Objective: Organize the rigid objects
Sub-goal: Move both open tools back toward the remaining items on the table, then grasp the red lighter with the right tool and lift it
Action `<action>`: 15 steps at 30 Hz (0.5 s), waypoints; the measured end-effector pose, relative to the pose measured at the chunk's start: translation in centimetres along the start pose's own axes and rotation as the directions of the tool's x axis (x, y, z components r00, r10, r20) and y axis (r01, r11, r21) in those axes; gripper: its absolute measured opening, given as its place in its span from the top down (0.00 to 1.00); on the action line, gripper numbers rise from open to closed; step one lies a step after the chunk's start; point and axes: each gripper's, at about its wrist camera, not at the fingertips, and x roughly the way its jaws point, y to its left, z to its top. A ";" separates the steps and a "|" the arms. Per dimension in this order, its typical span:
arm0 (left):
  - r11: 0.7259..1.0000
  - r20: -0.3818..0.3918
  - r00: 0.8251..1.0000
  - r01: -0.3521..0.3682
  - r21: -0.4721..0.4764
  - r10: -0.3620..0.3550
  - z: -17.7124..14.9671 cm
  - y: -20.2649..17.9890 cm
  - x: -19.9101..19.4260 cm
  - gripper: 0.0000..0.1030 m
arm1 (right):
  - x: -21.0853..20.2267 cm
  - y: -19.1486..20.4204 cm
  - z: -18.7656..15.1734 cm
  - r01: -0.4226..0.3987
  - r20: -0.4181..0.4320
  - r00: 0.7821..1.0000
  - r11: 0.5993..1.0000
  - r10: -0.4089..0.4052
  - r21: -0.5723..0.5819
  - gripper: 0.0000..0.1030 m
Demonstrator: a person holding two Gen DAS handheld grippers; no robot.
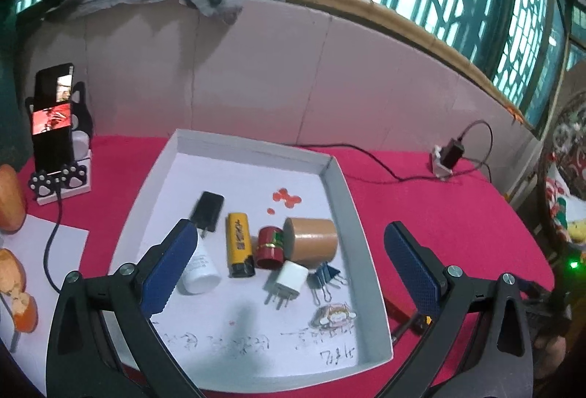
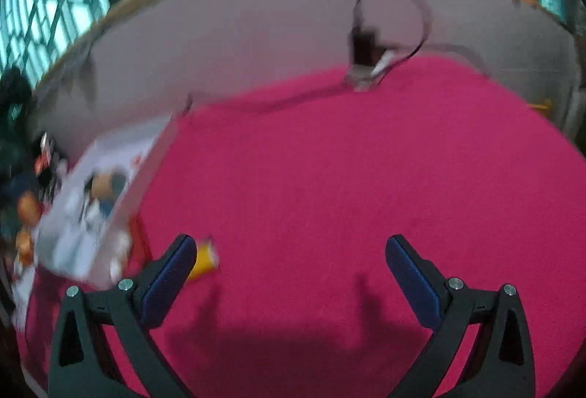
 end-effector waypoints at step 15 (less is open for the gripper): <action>0.999 -0.031 0.999 0.018 0.044 -0.016 -0.5 0.4 -0.5 0.00 | 3.7 10.0 0.7 -0.086 -0.041 0.996 0.917 0.076 -0.390 0.00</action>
